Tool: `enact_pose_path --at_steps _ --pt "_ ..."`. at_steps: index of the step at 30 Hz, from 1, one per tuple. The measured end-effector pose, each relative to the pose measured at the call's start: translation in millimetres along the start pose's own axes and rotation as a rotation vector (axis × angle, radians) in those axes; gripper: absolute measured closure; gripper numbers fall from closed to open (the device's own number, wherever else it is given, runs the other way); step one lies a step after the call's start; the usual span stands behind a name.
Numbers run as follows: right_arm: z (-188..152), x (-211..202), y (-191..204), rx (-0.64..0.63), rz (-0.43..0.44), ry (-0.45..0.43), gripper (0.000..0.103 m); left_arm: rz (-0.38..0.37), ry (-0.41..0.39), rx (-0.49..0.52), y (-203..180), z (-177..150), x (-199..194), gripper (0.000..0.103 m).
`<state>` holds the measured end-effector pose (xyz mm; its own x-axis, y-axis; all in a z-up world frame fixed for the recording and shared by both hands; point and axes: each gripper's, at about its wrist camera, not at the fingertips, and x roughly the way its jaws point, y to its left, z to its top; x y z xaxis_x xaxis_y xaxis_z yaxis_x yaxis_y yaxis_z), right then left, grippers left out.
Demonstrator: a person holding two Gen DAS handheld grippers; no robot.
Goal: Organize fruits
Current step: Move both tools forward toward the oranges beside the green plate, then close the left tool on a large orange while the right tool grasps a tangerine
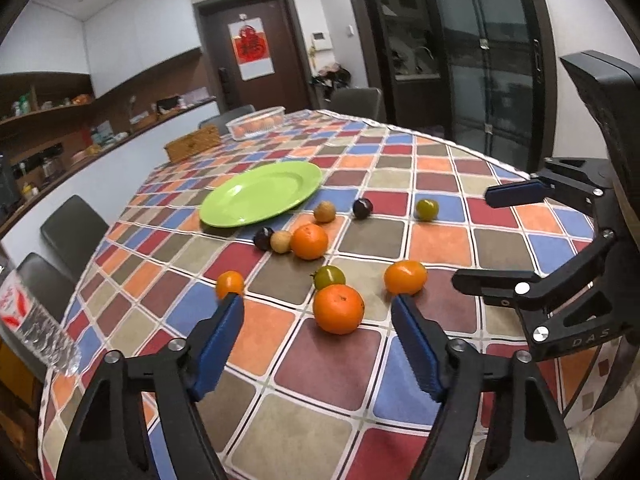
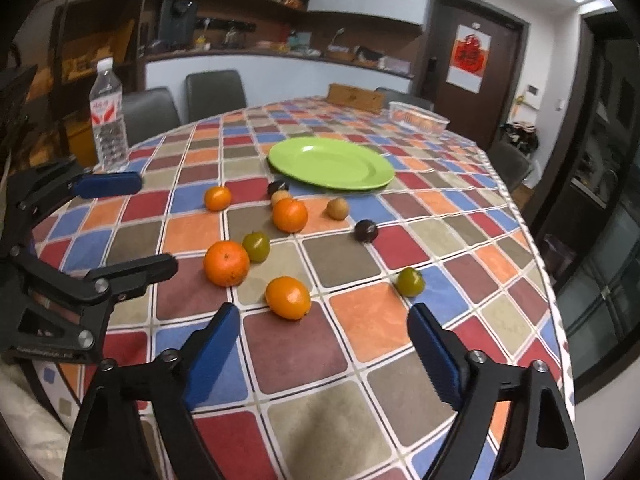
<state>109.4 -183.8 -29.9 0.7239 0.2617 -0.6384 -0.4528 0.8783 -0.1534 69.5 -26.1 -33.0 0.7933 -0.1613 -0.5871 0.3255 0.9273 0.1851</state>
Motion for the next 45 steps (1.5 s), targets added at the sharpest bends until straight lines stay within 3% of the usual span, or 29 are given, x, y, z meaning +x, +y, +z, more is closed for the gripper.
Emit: enact_pose_path --at_steps 6,10,25,34,45 --pt "5 21 4 -0.051 0.06 0.044 0.029 -0.066 0.07 0.018 4 0 25 0.042" --pt "7 37 4 -0.062 0.097 0.078 0.038 -0.104 0.111 0.02 5 -2 39 0.043" --pt "8 74 -2 -0.031 0.219 0.162 0.055 -0.164 0.221 0.02 6 0 78 0.058" --pt "8 82 -4 0.007 0.28 0.188 0.067 -0.181 0.244 -0.022 8 2 83 0.063" --pt "17 70 -3 0.038 0.273 0.159 0.068 -0.159 0.207 -0.094 14 10 66 0.063"
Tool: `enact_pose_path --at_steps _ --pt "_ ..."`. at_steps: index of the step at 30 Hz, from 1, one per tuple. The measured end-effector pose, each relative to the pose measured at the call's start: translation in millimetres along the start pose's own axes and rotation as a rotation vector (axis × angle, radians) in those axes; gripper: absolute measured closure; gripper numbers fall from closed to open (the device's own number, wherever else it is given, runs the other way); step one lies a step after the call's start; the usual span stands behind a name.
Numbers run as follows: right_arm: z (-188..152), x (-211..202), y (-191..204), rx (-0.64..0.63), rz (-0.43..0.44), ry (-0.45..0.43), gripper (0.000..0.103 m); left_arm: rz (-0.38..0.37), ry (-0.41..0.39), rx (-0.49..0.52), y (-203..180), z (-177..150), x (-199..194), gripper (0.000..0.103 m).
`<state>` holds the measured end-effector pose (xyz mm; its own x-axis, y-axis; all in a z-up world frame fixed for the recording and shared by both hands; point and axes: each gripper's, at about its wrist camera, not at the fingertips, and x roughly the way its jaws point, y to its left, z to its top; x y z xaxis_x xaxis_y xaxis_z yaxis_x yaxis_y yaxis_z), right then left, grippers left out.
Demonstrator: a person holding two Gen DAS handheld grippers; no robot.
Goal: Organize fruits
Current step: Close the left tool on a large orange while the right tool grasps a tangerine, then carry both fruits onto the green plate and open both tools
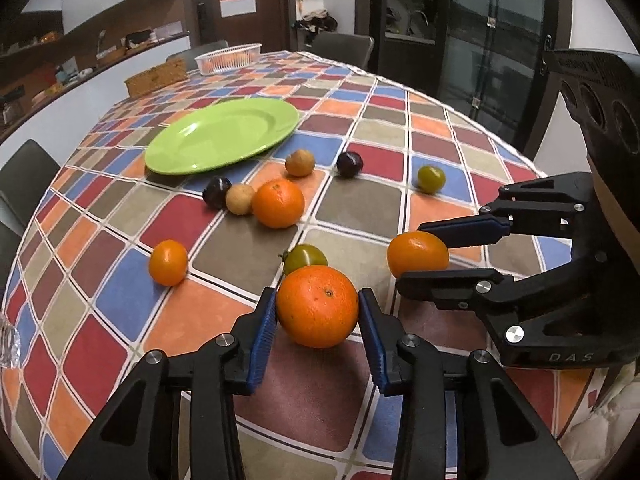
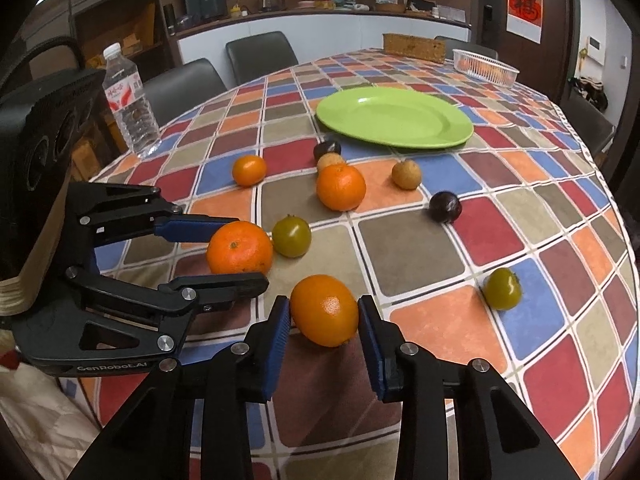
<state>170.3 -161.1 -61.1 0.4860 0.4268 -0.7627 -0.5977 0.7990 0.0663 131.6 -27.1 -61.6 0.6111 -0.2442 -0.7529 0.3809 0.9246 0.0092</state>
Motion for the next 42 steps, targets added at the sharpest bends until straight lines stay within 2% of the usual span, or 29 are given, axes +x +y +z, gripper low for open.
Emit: enact_pose_path --at_steps 13,22,31,42 --pt "30 -27 -7 0.046 -0.048 -0.116 0.068 0.069 -0.113 -0.022 10 29 -33 0.063" --pt "65 -26 -22 0.084 -0.047 -0.175 0.068 0.088 -0.147 -0.064 29 62 -29 0.063" --pt "114 -6 -47 0.078 -0.06 -0.165 0.068 0.096 -0.133 -0.115 66 102 -8 0.063" --pt "158 41 -78 0.087 -0.076 -0.083 0.068 0.054 -0.048 -0.173 106 137 40 0.063"
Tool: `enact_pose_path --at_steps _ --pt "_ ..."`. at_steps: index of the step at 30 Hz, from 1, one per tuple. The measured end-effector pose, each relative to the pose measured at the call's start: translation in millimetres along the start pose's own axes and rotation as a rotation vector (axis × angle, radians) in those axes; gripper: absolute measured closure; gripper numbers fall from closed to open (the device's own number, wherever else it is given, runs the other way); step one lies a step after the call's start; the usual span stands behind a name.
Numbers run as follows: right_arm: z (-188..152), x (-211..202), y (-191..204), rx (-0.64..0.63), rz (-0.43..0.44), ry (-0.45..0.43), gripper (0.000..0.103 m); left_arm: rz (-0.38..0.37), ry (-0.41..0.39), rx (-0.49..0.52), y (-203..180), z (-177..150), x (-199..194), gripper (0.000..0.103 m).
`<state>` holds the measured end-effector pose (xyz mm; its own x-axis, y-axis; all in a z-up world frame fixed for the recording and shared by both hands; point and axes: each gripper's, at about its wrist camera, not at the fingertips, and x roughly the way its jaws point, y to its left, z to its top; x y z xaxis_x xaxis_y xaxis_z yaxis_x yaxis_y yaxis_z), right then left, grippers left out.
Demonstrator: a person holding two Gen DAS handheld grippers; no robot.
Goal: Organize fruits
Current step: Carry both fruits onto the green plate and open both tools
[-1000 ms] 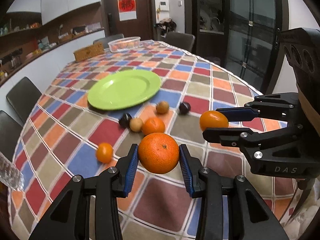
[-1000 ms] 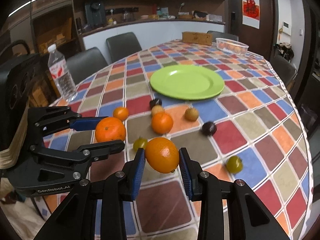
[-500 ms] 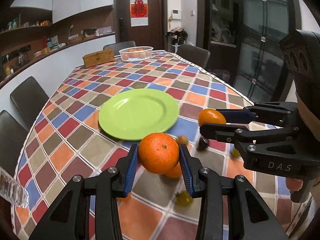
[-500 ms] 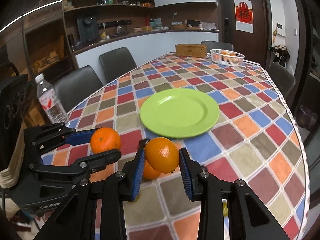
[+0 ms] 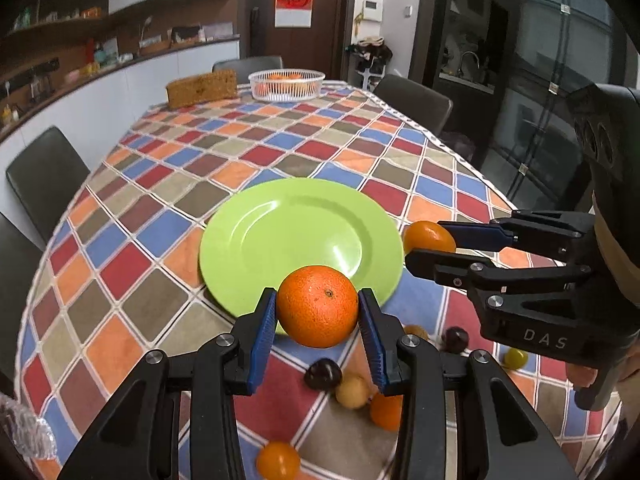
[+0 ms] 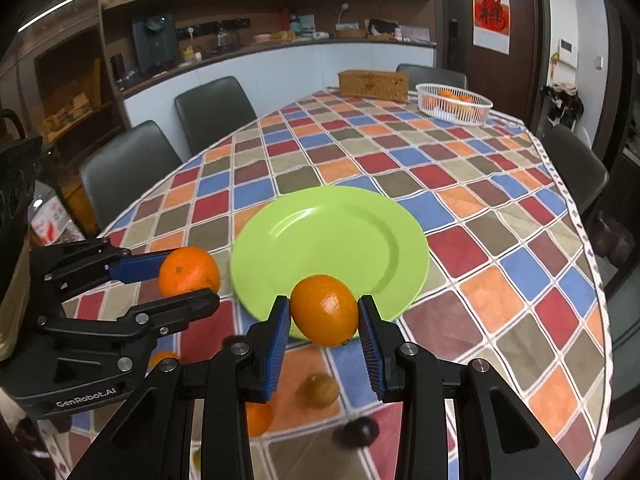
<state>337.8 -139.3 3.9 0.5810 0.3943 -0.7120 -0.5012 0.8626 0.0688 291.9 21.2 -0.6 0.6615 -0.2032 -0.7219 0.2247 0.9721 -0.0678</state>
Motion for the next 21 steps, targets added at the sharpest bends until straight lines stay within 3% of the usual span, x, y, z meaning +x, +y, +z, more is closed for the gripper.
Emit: enact_pose_path --at_steps 10,16,18,21 --pt "8 58 -15 0.026 0.013 0.119 0.068 -0.016 0.111 -0.072 24 6 56 0.063" --pt "7 77 -18 0.034 0.023 0.155 0.067 -0.02 0.133 -0.059 25 5 66 0.063" --pt "7 79 -18 0.033 0.018 0.151 0.067 -0.01 0.121 -0.048 24 6 65 0.051" --pt "6 76 -22 0.05 0.014 0.143 0.066 0.021 0.088 -0.04 23 7 55 0.048"
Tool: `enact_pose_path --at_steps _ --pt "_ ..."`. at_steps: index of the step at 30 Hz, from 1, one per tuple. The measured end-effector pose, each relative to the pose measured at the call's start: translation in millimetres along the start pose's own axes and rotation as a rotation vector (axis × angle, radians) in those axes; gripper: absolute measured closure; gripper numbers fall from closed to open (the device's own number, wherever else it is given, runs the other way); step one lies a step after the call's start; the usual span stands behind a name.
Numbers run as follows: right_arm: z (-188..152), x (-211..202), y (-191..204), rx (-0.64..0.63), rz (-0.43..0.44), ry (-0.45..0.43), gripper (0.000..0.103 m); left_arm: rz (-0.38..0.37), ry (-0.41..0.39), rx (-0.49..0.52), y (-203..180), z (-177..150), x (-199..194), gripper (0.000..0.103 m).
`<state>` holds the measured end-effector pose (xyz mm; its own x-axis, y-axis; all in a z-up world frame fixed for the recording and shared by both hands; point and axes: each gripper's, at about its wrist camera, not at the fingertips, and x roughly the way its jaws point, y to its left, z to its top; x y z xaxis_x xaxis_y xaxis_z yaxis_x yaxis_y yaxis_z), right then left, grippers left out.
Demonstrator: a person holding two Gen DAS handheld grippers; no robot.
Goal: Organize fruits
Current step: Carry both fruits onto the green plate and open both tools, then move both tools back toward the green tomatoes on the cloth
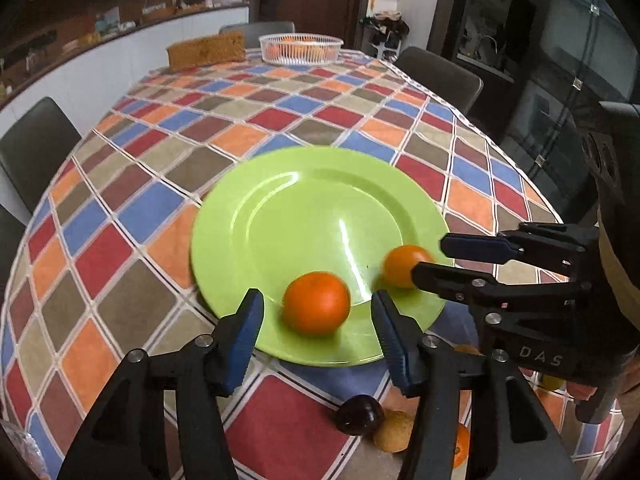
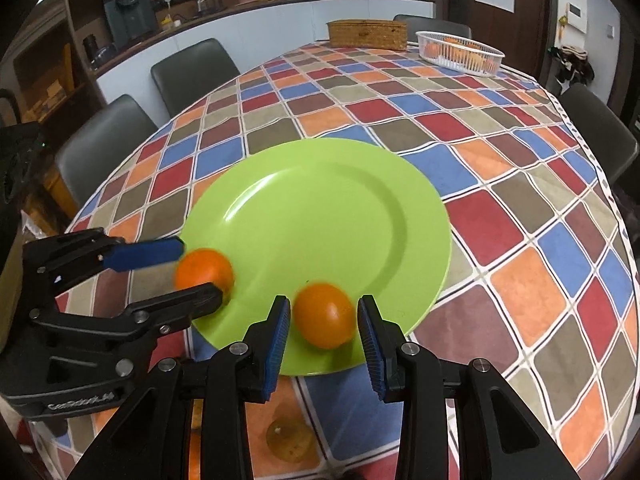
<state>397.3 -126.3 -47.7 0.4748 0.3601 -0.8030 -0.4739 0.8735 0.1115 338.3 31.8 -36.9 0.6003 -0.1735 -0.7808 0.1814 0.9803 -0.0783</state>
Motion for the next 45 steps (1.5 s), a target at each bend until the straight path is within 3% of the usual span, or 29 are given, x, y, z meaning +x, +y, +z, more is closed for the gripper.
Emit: enact_pose_path --at_steps 13,25,32,35,45 --pt "-25 -77 13 0.003 -0.034 -0.127 0.065 0.093 -0.155 0.053 -31 -13 -82 0.046" --pt "-69 -151 31 0.009 -0.112 -0.243 0.048 0.086 -0.253 0.023 -62 -46 -146 0.033" --pt "-101 -179 33 0.043 -0.129 -0.277 0.043 0.062 -0.26 -0.004 -76 -72 -163 0.027" --pt "-114 -183 34 0.047 -0.145 -0.279 0.043 0.09 -0.28 -0.007 -81 -85 -167 0.026" --pt "-157 -188 26 0.089 -0.228 -0.302 0.043 0.109 -0.262 -0.053 -89 -130 -151 0.026"
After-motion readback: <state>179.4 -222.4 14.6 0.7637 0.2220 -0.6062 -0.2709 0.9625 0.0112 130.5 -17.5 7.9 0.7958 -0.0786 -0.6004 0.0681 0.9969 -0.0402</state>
